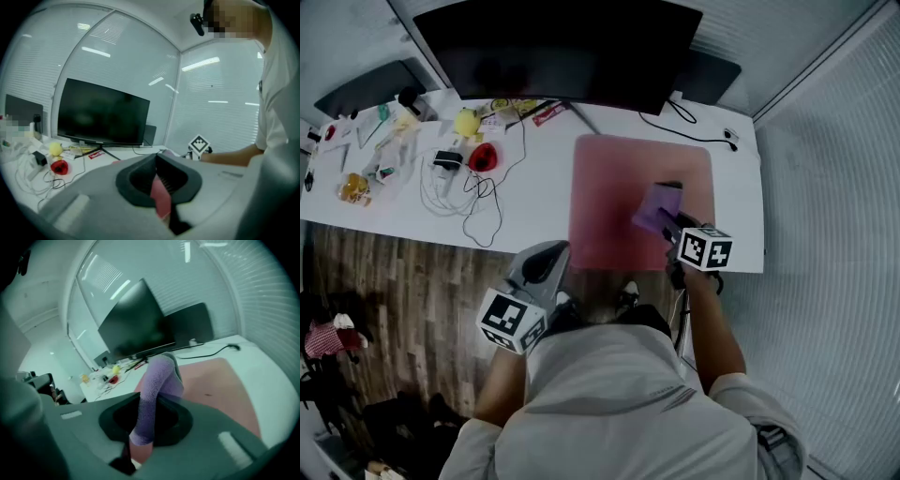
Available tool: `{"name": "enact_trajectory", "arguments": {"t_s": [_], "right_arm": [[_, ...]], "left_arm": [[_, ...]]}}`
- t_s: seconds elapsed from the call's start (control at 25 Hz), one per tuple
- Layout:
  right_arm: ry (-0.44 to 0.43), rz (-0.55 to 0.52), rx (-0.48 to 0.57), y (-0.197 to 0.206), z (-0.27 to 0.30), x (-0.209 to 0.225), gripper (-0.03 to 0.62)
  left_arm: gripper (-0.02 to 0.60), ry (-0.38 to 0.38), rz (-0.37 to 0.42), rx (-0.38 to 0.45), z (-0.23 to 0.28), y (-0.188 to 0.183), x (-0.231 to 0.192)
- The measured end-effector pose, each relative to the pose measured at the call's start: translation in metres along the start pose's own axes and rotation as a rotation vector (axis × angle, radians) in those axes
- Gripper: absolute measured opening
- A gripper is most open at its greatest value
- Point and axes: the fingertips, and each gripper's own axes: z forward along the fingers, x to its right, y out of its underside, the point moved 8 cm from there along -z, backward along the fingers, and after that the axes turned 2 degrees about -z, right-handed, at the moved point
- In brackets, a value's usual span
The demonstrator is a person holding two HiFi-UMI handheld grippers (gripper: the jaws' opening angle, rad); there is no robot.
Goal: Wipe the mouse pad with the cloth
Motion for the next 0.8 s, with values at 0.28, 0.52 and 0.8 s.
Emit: {"name": "enact_trajectory", "arguments": {"t_s": [0.28,0.52,0.8], "right_arm": [[-0.282,-0.142,-0.252,0.046,0.123,-0.16,0.058],[-0.23,-0.211,-0.378,0.081,0.182,-0.192,0.057],[-0.098,-0.175,-0.406,0.091,0.161,-0.129,0.057]], "left_arm": [[0.003,-0.102,-0.043,0.013,-0.101,0.017,-0.062],[0.003,-0.148,-0.056,0.015,-0.14,0.03,-0.086],[0.003,-0.12,-0.069,0.01,-0.116,0.037,-0.065]]}}
